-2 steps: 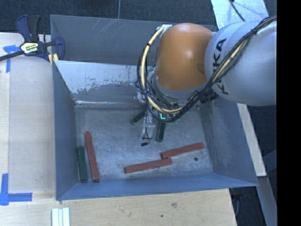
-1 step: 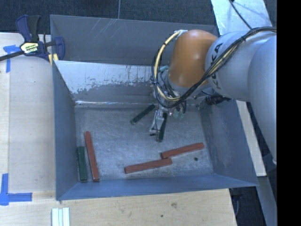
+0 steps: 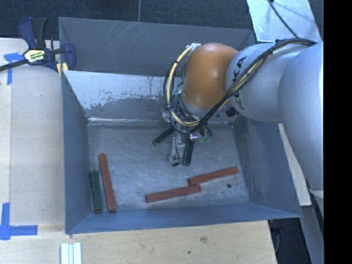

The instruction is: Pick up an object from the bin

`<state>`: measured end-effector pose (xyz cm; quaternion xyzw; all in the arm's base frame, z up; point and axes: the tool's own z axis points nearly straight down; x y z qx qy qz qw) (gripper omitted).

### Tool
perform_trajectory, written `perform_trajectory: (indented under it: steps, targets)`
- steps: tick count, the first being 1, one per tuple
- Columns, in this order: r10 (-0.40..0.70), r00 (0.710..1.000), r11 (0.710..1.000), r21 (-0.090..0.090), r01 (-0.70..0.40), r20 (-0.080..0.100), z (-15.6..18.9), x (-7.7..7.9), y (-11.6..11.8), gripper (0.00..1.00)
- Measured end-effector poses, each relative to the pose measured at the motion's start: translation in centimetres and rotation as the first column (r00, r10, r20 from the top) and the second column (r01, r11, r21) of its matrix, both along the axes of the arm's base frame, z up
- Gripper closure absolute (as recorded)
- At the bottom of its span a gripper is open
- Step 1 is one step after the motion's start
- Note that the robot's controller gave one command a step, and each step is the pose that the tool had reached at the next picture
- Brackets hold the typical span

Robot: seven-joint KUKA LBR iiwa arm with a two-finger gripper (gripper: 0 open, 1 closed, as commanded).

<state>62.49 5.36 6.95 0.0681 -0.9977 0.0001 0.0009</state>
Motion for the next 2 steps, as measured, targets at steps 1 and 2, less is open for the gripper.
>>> perform_trajectory:
  steps: [1, 2]
  targets:
    - [-0.002, 1.0, 1.0, 0.002, 0.002, 0.005, 0.2, 0.2, 0.0, 1.0]
    - [0.014, 1.0, 1.0, -0.001, -0.014, 0.013, 13.5, -3.2, -5.3, 1.0]
